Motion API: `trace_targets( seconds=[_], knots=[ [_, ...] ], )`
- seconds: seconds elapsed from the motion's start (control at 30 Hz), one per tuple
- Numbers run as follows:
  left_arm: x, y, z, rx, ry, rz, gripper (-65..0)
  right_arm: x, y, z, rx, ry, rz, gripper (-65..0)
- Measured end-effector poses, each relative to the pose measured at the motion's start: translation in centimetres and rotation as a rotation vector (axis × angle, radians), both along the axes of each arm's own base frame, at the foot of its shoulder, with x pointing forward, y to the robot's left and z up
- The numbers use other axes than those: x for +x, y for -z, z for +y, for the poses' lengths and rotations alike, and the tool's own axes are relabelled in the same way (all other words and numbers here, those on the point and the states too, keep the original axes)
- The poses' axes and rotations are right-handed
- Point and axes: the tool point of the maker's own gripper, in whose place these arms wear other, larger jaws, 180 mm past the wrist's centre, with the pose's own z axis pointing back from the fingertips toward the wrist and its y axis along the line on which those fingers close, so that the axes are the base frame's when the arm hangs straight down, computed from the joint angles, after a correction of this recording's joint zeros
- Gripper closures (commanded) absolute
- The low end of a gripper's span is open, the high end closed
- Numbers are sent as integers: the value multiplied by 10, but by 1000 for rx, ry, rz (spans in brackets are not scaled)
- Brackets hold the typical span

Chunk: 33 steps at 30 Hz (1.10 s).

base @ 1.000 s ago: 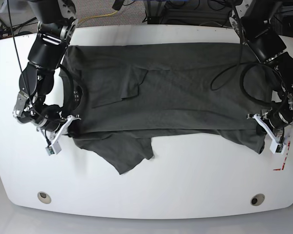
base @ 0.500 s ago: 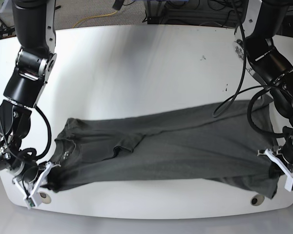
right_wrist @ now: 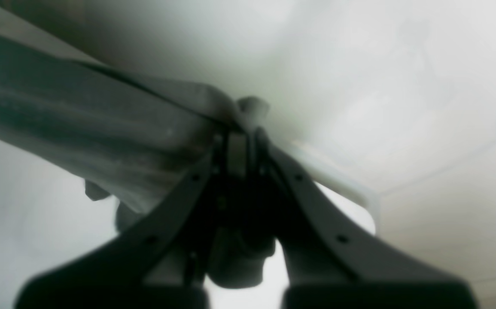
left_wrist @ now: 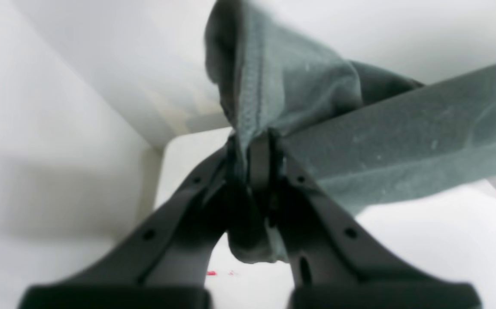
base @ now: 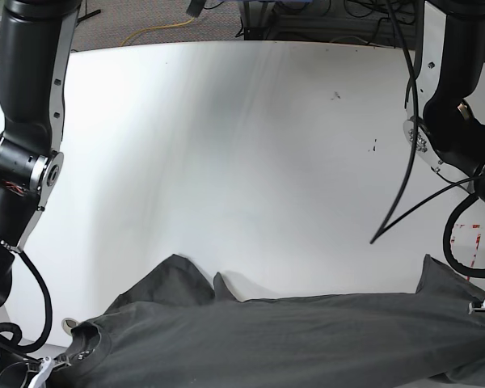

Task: Fold the T-shirt properly
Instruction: 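Lift the shirt with both grippers and swing it up, then lay the shirt down, dragging it flat with both grippers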

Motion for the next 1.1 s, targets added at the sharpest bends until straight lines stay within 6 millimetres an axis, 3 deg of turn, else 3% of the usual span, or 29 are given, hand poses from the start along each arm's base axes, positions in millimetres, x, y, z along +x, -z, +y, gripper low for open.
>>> trace_targets(
  seconds=[0.1, 0.2, 0.3, 0.47, 0.53, 0.73, 0.9, 1.1],
  knots=[
    [-1, 2, -2, 1, 9, -2, -4, -4, 10, -9, -15, 12, 31, 0],
    [-1, 23, -6, 34, 30, 50, -4, -10, 30, -21, 1, 38, 75, 0],
    [-5, 51, -7, 80, 49, 123, -4, -21, 63, -22, 45, 28, 127, 0],
    [-20, 112, -6, 81, 52, 270, -4, -50, 137, -23, 79, 33, 246, 0],
    [-29, 138, -8, 81, 60, 331, -4, -67, 160, -29, 85, 54, 287, 0],
    [-64, 182, -11, 118, 59, 438, -4, -107, 217, -26, 162, 40, 387, 0],
    [-99, 231, -14, 117, 78, 556, -4, -149, 267, -28, 248, 49, 497, 0],
    [-131, 266, -19, 113, 104, 633, -4, -187, 301, -24, 325, 38, 586, 0]
  ],
)
